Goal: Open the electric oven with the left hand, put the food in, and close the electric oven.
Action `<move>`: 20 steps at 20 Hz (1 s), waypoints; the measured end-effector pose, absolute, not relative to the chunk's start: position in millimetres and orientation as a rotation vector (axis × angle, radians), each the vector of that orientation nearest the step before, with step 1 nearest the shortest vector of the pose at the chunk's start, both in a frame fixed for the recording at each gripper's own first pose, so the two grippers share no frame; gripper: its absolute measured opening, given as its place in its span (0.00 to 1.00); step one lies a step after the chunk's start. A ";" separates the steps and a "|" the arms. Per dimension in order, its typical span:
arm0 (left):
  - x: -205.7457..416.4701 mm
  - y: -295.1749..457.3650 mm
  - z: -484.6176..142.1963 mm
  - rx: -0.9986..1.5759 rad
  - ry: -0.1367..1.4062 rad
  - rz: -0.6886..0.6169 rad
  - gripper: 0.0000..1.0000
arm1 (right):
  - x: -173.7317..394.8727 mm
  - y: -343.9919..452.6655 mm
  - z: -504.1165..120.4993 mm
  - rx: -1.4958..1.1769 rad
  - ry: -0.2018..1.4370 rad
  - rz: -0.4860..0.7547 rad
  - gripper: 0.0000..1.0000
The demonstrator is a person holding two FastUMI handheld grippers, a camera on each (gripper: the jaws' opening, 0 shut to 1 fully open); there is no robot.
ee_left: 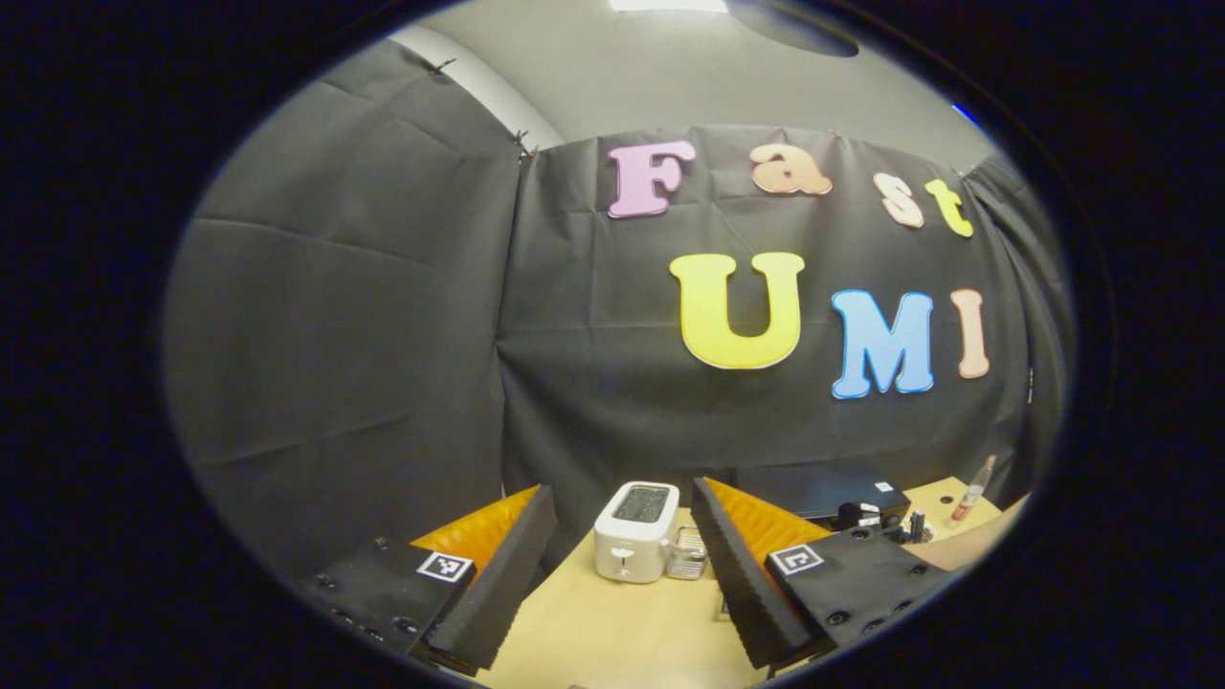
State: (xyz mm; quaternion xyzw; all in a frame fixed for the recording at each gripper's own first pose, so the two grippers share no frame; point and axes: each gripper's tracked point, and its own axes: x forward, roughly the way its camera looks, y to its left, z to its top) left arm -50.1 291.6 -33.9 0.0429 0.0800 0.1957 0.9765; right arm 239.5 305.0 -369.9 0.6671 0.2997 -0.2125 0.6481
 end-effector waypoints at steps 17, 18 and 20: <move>7.9 196.5 -39.5 0.086 0.138 0.221 1.00 | 183.2 262.5 -261.4 1.207 0.656 -0.013 0.29; 10.3 187.0 -38.9 0.081 0.133 0.210 1.00 | 176.7 255.6 -254.1 1.171 0.662 0.000 0.29; 13.9 167.4 -40.0 0.074 0.129 0.184 1.00 | 159.8 236.0 -238.4 1.090 0.655 0.027 0.29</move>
